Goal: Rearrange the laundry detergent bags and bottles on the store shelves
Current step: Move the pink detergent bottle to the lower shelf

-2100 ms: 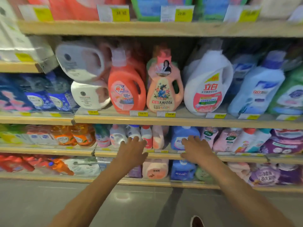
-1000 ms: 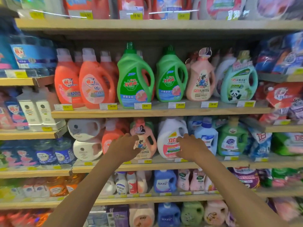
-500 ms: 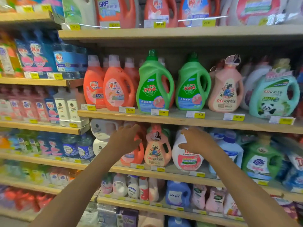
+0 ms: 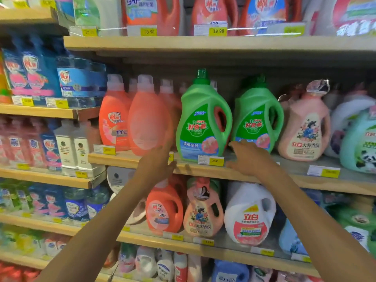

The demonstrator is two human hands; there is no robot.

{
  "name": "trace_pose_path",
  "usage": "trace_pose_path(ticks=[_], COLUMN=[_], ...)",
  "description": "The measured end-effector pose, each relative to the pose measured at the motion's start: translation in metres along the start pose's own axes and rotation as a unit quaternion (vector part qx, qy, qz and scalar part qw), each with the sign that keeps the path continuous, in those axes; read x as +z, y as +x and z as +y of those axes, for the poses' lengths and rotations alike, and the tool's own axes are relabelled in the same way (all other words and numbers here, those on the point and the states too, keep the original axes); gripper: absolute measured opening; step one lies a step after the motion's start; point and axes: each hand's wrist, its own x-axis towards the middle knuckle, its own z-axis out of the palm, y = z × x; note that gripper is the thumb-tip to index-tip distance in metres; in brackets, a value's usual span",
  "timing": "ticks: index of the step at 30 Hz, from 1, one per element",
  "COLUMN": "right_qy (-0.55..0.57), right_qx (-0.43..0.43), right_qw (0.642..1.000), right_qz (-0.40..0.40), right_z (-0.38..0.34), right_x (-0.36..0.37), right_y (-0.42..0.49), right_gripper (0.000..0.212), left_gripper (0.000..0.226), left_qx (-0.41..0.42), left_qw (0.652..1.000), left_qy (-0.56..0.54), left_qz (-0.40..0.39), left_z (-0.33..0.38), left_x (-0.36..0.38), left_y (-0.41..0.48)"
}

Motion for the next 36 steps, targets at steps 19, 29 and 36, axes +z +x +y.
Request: trace_pose_path(ticks=[19, 29, 36], right_qy=[0.12, 0.229, 0.221], right_qx=[-0.002, -0.014, -0.029], right_qw=[0.981, 0.965, 0.965], right_qz=[0.15, 0.127, 0.136], right_z=[-0.011, -0.002, 0.004], right_x=[-0.024, -0.014, -0.014], right_y=[0.136, 0.168, 0.168], right_gripper=[0.118, 0.136, 0.132], left_gripper=[0.102, 0.117, 0.12], left_qx=[0.091, 0.123, 0.11], left_qw=[0.978, 0.916, 0.913], left_qy=[-0.189, -0.381, -0.392], left_qz=[-0.009, -0.007, 0.003], left_z=[-0.039, -0.043, -0.039], left_x=[0.055, 0.082, 0.087], left_y=[0.14, 0.151, 0.153])
